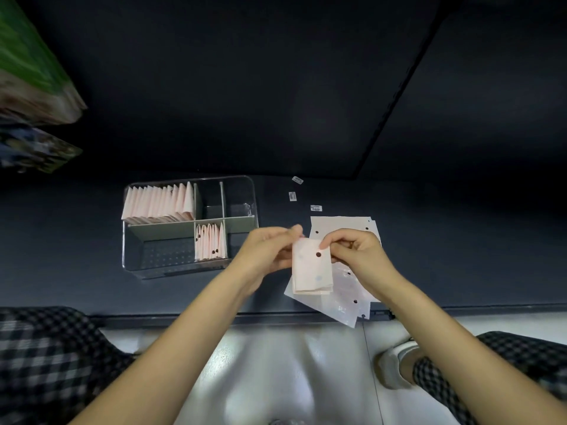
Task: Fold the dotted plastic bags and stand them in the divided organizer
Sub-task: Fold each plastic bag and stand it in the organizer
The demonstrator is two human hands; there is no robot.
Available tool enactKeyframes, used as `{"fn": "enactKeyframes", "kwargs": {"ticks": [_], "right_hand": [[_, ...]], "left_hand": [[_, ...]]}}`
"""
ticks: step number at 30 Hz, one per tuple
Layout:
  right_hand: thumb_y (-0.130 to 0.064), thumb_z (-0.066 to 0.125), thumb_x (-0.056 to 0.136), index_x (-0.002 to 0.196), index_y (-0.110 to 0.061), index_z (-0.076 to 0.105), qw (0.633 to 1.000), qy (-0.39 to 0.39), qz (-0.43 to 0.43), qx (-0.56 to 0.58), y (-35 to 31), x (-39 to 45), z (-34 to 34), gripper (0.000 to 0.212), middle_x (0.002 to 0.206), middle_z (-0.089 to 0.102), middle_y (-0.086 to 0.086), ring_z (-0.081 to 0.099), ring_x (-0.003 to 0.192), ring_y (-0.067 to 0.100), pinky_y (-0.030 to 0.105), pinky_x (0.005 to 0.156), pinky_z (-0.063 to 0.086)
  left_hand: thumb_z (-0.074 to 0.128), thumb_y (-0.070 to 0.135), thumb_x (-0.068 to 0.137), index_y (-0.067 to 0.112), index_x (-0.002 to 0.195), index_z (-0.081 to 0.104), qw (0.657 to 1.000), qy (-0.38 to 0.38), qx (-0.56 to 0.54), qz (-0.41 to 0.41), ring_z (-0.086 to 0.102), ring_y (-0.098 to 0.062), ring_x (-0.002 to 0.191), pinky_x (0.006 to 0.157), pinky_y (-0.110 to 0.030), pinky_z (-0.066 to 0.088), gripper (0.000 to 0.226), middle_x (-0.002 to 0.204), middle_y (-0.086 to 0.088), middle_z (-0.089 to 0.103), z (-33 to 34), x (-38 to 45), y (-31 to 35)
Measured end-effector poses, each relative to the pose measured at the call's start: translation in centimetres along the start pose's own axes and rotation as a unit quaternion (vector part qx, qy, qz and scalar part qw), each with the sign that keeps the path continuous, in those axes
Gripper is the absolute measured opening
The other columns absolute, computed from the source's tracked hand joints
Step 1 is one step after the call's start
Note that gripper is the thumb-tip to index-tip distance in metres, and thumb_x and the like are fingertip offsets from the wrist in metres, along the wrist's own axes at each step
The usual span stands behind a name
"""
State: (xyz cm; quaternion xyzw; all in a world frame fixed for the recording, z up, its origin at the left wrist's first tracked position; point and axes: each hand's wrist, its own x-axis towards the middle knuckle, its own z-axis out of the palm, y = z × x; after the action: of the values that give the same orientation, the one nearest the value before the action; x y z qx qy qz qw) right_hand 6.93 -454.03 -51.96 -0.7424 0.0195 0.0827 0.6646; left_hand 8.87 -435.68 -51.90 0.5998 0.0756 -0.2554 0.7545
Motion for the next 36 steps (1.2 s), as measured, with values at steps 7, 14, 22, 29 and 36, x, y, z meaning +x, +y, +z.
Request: {"fn": "enactKeyframes", "kwargs": {"ticks": [7,14,22,29,36], "right_hand": [[-0.004,0.049,0.091,0.092,-0.019,0.073,0.997,-0.016,0.021,-0.071,-0.8,0.1,0.8,0.028,0.091,0.073,-0.006,0.065,0.087,0.01,0.023,0.08,0.05],[-0.012,0.065,0.087,0.072,-0.017,0.073,0.99,-0.046,0.012,-0.131,-1.1,0.4,1.9,0.017,0.07,0.07,-0.003,0.059,0.064,0.004,0.015,0.065,0.047],[-0.011,0.065,0.086,0.078,-0.016,0.07,0.992,0.06,0.03,-0.108,-0.8,1.5,2.9,0.01,0.073,0.07,-0.005,0.059,0.065,0.004,0.017,0.067,0.048],[-0.037,0.051,0.094,0.087,-0.018,0.068,0.969,0.102,0.034,-0.223,1.9,0.9,9.6,0.026,0.078,0.067,-0.006,0.061,0.076,0.013,0.035,0.075,0.052],[-0.013,0.044,0.097,0.09,-0.017,0.064,0.98,0.11,0.163,-0.015,2.2,4.5,12.9,0.021,0.097,0.068,0.01,0.063,0.086,0.022,0.041,0.08,0.054]], "left_hand": [[0.068,0.013,0.084,0.028,0.067,0.068,0.956,0.112,0.231,0.142,0.066,-0.011,0.075,0.073,-0.023,0.052,0.023,0.079,0.002,0.072,0.2,-0.2,-0.7],[0.067,0.011,0.084,0.032,0.068,0.068,0.935,0.098,0.273,0.202,0.064,-0.007,0.073,0.067,-0.016,0.049,0.026,0.074,0.011,0.07,-0.7,-0.3,-0.3],[0.074,0.007,0.079,0.016,0.07,0.071,0.991,0.025,0.123,0.04,0.066,-0.018,0.066,0.063,-0.027,0.055,0.012,0.07,-0.005,0.072,-3.3,0.1,-1.7],[0.065,0.017,0.079,0.018,0.076,0.06,0.9,0.198,0.337,0.192,0.059,-0.015,0.066,0.061,-0.032,0.049,0.006,0.073,0.004,0.063,-3.6,-0.2,-3.2],[0.064,0.007,0.081,0.017,0.099,0.068,0.945,0.093,0.264,0.172,0.057,-0.014,0.088,0.083,-0.031,0.049,0.021,0.105,0.001,0.058,-8.4,1.4,-3.0]]}}
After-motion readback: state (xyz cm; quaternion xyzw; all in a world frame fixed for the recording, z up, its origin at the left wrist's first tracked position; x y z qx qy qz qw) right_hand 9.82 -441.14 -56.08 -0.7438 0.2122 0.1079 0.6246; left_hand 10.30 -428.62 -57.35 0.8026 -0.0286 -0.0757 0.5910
